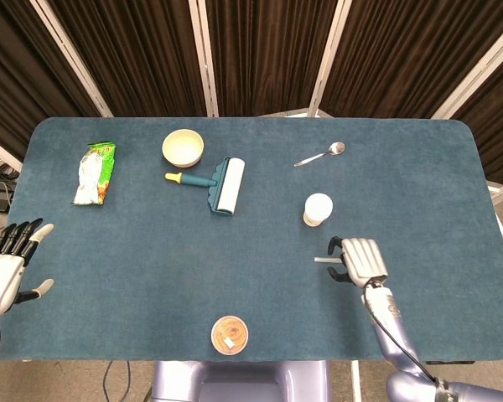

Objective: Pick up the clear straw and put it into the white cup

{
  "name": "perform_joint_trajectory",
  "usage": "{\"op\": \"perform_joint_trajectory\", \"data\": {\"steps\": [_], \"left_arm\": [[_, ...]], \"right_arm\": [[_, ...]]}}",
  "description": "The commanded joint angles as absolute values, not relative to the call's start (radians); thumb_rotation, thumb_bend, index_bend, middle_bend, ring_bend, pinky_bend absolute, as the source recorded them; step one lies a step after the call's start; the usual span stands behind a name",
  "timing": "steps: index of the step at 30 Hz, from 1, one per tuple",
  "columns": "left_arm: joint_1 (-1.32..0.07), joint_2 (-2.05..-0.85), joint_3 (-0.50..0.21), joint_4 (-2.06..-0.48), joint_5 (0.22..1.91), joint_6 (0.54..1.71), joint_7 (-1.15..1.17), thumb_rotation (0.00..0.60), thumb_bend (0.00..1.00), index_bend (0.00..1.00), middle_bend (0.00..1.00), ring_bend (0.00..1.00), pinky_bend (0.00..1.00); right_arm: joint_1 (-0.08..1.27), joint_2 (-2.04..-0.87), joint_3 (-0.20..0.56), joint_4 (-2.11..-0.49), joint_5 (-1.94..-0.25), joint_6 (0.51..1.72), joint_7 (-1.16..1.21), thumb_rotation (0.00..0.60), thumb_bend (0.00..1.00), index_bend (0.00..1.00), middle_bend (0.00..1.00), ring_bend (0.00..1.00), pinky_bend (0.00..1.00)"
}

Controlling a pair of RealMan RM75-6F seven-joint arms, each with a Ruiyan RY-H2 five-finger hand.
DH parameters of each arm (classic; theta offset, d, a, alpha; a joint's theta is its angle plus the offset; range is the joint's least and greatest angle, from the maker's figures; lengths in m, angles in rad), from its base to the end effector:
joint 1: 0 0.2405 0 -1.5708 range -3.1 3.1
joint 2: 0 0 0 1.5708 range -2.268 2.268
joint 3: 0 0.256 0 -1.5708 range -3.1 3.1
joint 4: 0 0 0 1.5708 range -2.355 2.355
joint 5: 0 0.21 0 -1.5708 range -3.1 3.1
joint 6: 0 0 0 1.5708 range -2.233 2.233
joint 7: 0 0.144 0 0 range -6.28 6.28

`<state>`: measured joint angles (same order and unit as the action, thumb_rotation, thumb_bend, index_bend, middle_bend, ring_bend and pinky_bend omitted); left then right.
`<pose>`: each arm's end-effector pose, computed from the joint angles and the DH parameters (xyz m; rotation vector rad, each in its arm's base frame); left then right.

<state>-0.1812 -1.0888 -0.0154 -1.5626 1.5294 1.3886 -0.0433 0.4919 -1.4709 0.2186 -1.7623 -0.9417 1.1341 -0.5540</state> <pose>-0.3104 0.2044 0.1556 -1.5371 -0.8953 -0.8750 -0.1901 -0.2877 0.0186 1.5859 -1.1497 0.8093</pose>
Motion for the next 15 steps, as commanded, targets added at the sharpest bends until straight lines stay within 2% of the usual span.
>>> {"op": "perform_joint_trajectory", "data": {"steps": [1, 15], "left_arm": [[-0.181, -1.089, -0.016, -1.563, 1.529, 1.388, -0.042, 0.600, 0.24, 0.10, 0.00, 0.00, 0.00], [-0.181, -1.089, -0.015, -1.563, 1.530, 1.390, -0.042, 0.600, 0.24, 0.10, 0.00, 0.00, 0.00]], "right_arm": [[0.508, -1.498, 0.219, -1.735, -0.910, 1.123, -0.561, 0.600, 0.28, 0.50, 1.00, 0.97, 0.97], [0.546, -1.630, 0.221, -1.561, -0.848, 1.118, -0.513, 0.600, 0.28, 0.50, 1.00, 0.97, 0.97]]}}
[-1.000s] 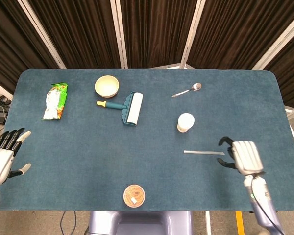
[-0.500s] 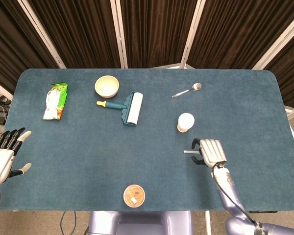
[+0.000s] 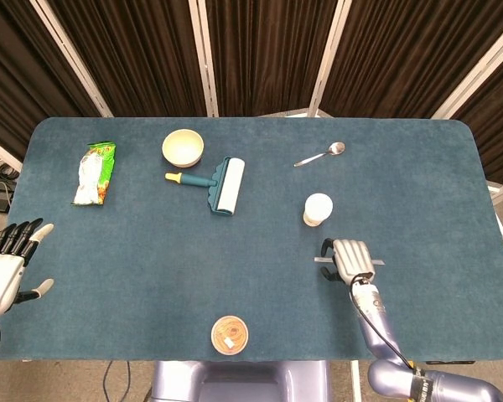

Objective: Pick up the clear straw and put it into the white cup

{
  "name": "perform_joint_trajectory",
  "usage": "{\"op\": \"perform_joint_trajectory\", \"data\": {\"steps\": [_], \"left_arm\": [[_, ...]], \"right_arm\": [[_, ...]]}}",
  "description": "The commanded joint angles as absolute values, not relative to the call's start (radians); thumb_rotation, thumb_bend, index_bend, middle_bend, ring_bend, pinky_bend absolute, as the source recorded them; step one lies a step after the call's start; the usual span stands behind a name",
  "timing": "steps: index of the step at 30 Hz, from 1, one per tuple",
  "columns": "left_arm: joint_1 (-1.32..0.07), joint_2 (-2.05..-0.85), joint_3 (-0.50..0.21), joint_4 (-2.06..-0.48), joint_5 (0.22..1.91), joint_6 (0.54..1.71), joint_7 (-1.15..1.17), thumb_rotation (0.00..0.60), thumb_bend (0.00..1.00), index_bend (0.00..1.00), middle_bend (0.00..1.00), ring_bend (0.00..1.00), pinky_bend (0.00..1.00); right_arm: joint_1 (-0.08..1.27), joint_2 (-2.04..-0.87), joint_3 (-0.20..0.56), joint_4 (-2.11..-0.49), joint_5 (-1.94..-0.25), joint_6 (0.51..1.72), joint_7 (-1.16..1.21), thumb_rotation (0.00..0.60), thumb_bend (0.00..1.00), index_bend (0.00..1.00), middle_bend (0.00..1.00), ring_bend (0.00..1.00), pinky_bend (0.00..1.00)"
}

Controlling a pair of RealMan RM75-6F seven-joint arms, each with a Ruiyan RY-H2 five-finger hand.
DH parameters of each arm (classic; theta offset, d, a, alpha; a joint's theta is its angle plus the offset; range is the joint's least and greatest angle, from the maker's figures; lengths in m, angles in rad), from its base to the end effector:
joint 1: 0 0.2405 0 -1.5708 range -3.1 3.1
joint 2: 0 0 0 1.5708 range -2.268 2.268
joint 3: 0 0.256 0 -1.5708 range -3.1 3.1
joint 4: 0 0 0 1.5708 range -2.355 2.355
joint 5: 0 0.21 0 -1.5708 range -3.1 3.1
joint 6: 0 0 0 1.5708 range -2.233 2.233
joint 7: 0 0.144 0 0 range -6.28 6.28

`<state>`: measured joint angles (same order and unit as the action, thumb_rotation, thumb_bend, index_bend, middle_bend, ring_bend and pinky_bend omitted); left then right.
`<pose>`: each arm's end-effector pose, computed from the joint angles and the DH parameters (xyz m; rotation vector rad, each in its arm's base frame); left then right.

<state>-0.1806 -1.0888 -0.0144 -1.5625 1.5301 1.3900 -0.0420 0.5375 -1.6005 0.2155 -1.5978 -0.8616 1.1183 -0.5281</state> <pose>-0.3104 0.2040 0.1556 -1.5376 -0.8939 -0.8741 -0.2003 -0.2996 -0.0170 1.5436 -1.2159 0.7643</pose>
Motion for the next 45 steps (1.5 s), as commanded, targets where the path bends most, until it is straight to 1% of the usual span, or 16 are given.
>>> {"op": "perform_joint_trajectory", "data": {"steps": [1, 10, 26, 29, 36, 45], "left_arm": [[-0.181, -1.089, -0.015, -1.563, 1.530, 1.389, -0.041, 0.600, 0.24, 0.10, 0.00, 0.00, 0.00], [-0.182, -1.088, -0.015, -1.562, 1.528, 1.388, -0.044, 0.600, 0.24, 0.10, 0.00, 0.00, 0.00], [-0.182, -1.087, -0.015, -1.566, 1.526, 1.386, -0.044, 0.600, 0.24, 0.10, 0.00, 0.00, 0.00], [-0.182, -1.086, -0.015, -1.567, 1.526, 1.385, -0.044, 0.600, 0.24, 0.10, 0.00, 0.00, 0.00], [-0.183, -1.086, -0.015, -1.567, 1.525, 1.384, -0.043, 0.600, 0.24, 0.10, 0.00, 0.00, 0.00], [-0.182, -1.087, -0.015, -1.566, 1.526, 1.386, -0.041, 0.600, 0.24, 0.10, 0.00, 0.00, 0.00]], "right_arm": [[0.549, -1.638, 0.223, -1.548, -0.843, 1.116, -0.511, 0.600, 0.28, 0.50, 1.00, 0.97, 0.97], [0.561, -1.691, 0.237, -1.458, -0.799, 1.116, -0.502, 0.600, 0.29, 0.50, 1.00, 0.97, 0.97], [0.559, -1.689, 0.226, -1.449, -0.747, 1.108, -0.521, 0.600, 0.31, 0.50, 1.00, 0.97, 0.97], [0.560, -1.691, 0.228, -1.441, -0.742, 1.108, -0.522, 0.600, 0.32, 0.50, 1.00, 0.97, 0.97], [0.560, -1.695, 0.230, -1.419, -0.717, 1.095, -0.518, 0.600, 0.35, 0.52, 1.00, 0.97, 0.97], [0.553, -1.701, 0.218, -1.406, -0.716, 1.083, -0.502, 0.600, 0.37, 0.57, 1.00, 0.97, 0.97]]}}
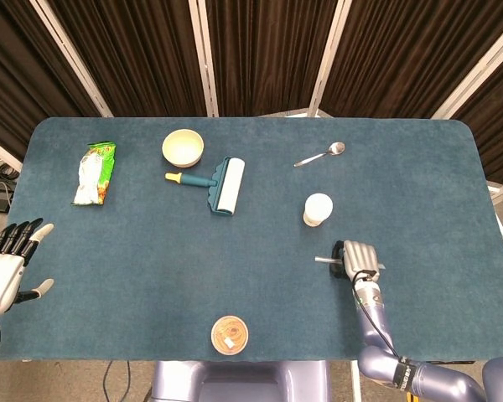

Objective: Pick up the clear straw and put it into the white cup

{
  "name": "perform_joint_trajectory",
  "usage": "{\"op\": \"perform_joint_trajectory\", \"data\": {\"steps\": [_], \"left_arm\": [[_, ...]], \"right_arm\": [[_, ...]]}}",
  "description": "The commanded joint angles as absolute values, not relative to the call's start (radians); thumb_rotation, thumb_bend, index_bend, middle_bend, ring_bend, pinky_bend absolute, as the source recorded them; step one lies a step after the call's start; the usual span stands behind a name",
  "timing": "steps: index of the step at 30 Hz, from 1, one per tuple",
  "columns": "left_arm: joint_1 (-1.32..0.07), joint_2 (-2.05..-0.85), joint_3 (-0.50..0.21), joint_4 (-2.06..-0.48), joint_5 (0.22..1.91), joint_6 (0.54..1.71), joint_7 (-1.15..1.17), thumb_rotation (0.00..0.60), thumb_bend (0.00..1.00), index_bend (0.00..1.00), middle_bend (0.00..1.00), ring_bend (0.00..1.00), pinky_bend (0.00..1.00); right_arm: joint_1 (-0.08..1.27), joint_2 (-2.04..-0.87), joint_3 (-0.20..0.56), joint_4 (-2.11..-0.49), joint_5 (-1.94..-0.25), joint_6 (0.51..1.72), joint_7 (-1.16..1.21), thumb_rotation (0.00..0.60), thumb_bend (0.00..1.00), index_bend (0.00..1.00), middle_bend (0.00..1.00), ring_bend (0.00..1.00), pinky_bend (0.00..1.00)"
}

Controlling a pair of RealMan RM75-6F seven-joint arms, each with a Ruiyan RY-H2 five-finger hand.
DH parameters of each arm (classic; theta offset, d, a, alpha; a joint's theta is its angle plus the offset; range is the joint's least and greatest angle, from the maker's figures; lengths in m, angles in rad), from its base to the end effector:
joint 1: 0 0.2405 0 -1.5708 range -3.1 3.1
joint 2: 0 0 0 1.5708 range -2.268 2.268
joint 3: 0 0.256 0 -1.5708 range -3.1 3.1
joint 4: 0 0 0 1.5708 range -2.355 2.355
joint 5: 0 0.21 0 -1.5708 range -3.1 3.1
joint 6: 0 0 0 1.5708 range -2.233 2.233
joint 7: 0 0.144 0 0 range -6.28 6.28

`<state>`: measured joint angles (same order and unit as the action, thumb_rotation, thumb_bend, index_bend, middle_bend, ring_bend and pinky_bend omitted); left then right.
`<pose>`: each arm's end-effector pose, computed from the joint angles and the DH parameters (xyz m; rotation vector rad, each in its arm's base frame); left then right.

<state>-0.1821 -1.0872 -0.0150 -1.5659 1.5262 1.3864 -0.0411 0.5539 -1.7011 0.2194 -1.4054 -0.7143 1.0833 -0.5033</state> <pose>-0.3103 0.2045 0.1556 -1.5365 -0.8974 -0.8722 -0.2362 -0.3077 -0.0426 1.4228 -1.3174 0.6378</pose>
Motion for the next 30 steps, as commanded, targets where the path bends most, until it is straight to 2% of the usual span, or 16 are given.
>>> {"op": "perform_joint_trajectory", "data": {"steps": [1, 11, 19, 25, 27, 30], "left_arm": [[-0.182, -1.088, -0.015, -1.565, 1.526, 1.387, -0.041, 0.600, 0.24, 0.10, 0.00, 0.00, 0.00], [-0.182, -1.088, -0.015, -1.566, 1.526, 1.387, -0.040, 0.600, 0.24, 0.10, 0.00, 0.00, 0.00], [-0.182, -1.088, -0.015, -1.567, 1.526, 1.387, -0.037, 0.600, 0.24, 0.10, 0.00, 0.00, 0.00], [-0.181, -1.089, -0.016, -1.569, 1.525, 1.389, -0.033, 0.600, 0.24, 0.10, 0.00, 0.00, 0.00], [-0.181, -1.089, -0.016, -1.569, 1.525, 1.389, -0.032, 0.600, 0.24, 0.10, 0.00, 0.00, 0.00], [-0.181, -1.090, -0.016, -1.568, 1.525, 1.390, -0.032, 0.600, 0.24, 0.10, 0.00, 0.00, 0.00]], "right_arm": [[0.553, -1.701, 0.218, -1.406, -0.719, 1.083, -0.501, 0.600, 0.37, 0.57, 1.00, 0.97, 0.97], [0.543, -1.661, 0.223, -1.461, -0.761, 1.101, -0.473, 0.600, 0.37, 0.57, 1.00, 0.97, 0.97], [0.507, -1.538, 0.260, -1.611, -0.838, 1.139, -0.377, 0.600, 0.37, 0.57, 1.00, 0.97, 0.96], [0.463, -1.437, 0.342, -1.746, -0.896, 1.148, -0.178, 0.600, 0.37, 0.57, 1.00, 0.97, 0.95], [0.441, -1.403, 0.409, -1.809, -0.889, 1.126, -0.023, 0.600, 0.37, 0.57, 1.00, 0.97, 0.94], [0.416, -1.339, 0.502, -1.885, -0.840, 1.017, 0.214, 0.600, 0.37, 0.57, 1.00, 0.97, 0.93]]}}
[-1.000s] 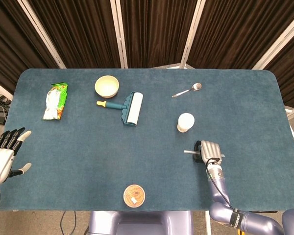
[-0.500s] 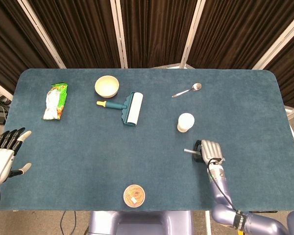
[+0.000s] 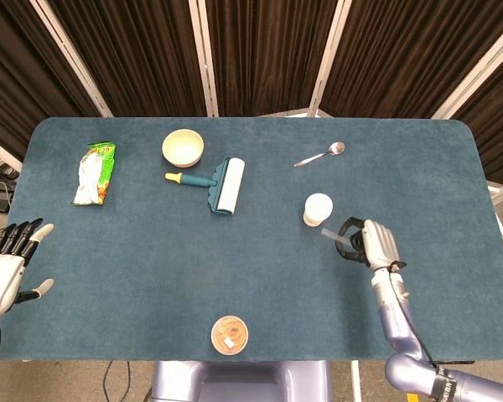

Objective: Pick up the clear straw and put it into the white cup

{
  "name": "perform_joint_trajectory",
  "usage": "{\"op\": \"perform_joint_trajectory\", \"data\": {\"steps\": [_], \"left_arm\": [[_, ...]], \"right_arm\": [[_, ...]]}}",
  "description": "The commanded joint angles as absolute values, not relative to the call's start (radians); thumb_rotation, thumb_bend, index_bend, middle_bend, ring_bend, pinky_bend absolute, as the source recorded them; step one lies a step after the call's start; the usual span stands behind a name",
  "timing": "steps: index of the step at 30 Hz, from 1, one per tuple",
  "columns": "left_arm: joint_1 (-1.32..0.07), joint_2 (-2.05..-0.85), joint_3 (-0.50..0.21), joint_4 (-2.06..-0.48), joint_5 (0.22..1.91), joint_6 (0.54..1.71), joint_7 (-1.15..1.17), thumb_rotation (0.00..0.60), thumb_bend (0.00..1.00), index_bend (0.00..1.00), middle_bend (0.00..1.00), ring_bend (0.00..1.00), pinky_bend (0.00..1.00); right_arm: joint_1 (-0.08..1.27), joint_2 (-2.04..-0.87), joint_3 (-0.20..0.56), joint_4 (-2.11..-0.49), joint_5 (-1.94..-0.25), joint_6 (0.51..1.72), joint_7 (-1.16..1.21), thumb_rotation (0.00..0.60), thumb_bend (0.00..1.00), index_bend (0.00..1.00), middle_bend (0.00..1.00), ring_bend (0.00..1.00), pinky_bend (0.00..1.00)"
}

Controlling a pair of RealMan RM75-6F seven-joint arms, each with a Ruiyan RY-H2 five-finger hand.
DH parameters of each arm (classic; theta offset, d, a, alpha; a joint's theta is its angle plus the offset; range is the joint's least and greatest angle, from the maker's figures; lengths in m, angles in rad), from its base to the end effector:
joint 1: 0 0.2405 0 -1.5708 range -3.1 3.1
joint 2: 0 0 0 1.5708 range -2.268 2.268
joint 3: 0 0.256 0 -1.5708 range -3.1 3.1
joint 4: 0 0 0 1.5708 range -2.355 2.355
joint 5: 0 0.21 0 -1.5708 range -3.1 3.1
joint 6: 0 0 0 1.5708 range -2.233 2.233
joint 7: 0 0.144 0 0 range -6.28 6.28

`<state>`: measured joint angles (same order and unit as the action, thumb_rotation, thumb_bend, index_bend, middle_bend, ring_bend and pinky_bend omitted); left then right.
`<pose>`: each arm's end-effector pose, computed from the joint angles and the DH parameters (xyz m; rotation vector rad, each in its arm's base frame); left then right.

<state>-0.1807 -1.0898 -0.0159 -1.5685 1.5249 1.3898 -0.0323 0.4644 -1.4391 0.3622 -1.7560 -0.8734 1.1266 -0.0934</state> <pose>-0.3096 0.2042 0.1551 -1.5343 -0.8927 -0.8715 -0.1956 -0.3142 0.0513 1.1647 -1.5210 1.1696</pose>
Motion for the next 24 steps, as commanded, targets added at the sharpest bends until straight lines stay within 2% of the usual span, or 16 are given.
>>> {"op": "perform_joint_trajectory", "data": {"steps": [1, 4, 12, 24], "left_arm": [[-0.180, -1.090, -0.016, -1.568, 1.525, 1.390, -0.032, 0.600, 0.24, 0.10, 0.00, 0.00, 0.00], [-0.181, -1.091, -0.016, -1.567, 1.525, 1.390, -0.034, 0.600, 0.24, 0.10, 0.00, 0.00, 0.00], [-0.181, -1.091, -0.018, -1.566, 1.521, 1.389, -0.038, 0.600, 0.24, 0.10, 0.00, 0.00, 0.00], [-0.182, -1.089, -0.018, -1.568, 1.519, 1.385, -0.038, 0.600, 0.24, 0.10, 0.00, 0.00, 0.00]], "right_arm": [[0.409, -1.321, 0.542, -1.903, -0.813, 0.972, 0.303, 0.600, 0.37, 0.57, 1.00, 0.97, 0.93], [0.410, -1.300, 0.628, -1.898, -0.765, 0.881, 0.478, 0.600, 0.37, 0.58, 1.00, 0.97, 0.93], [0.507, -1.361, 0.729, -1.799, -0.627, 0.792, 0.656, 0.600, 0.37, 0.58, 1.00, 0.97, 0.93], [0.686, -1.472, 0.707, -1.628, -0.444, 0.800, 0.603, 0.600, 0.37, 0.59, 1.00, 0.97, 0.93]]}}
